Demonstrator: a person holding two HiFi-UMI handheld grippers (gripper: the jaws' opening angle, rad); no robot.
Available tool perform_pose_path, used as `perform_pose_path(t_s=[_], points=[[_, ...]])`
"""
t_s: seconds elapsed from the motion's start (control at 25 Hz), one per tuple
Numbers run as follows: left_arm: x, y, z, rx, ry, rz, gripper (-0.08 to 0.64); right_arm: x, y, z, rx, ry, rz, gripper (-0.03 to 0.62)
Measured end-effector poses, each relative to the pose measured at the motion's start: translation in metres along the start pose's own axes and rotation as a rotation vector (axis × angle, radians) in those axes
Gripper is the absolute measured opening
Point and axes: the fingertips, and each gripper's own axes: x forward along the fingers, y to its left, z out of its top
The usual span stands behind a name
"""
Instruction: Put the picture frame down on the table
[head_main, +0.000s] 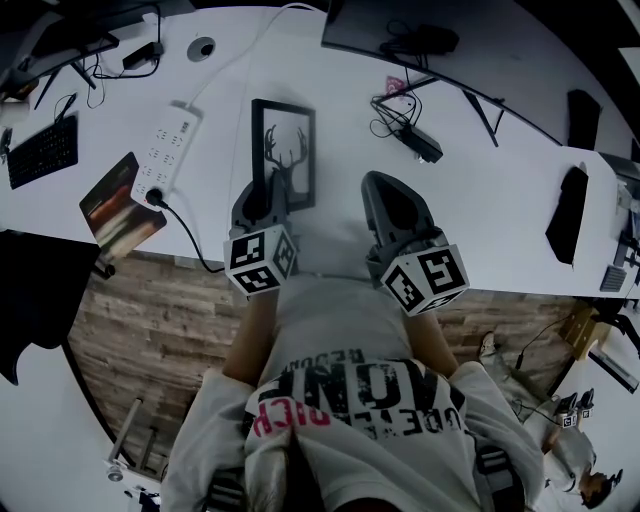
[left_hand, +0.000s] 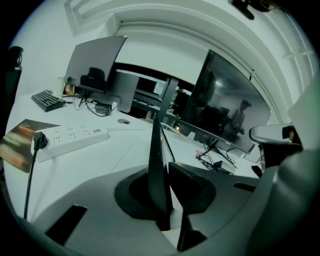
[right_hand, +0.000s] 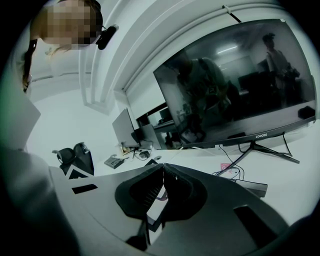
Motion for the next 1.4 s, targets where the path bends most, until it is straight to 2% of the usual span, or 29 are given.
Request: perform_pose_path(t_s=[0.48, 0.76, 1.4], points=[[-0.001, 0.013, -0.009, -0.021, 0.031, 0.013, 0.086, -0.003, 0.005, -0.002, -0.016, 0.002, 0.0, 0.002], [-0.001, 0.021, -0.018, -0.005, 0.062, 0.032, 0.13, -0.002, 0.008, -0.003, -0.019, 0.006, 0.004, 0.002], [0.005, 0.033, -0.041, -0.051, 0.126, 0.035, 0.181, -0.001, 0.01, -0.006, -0.014, 0.012, 0.004, 0.002]])
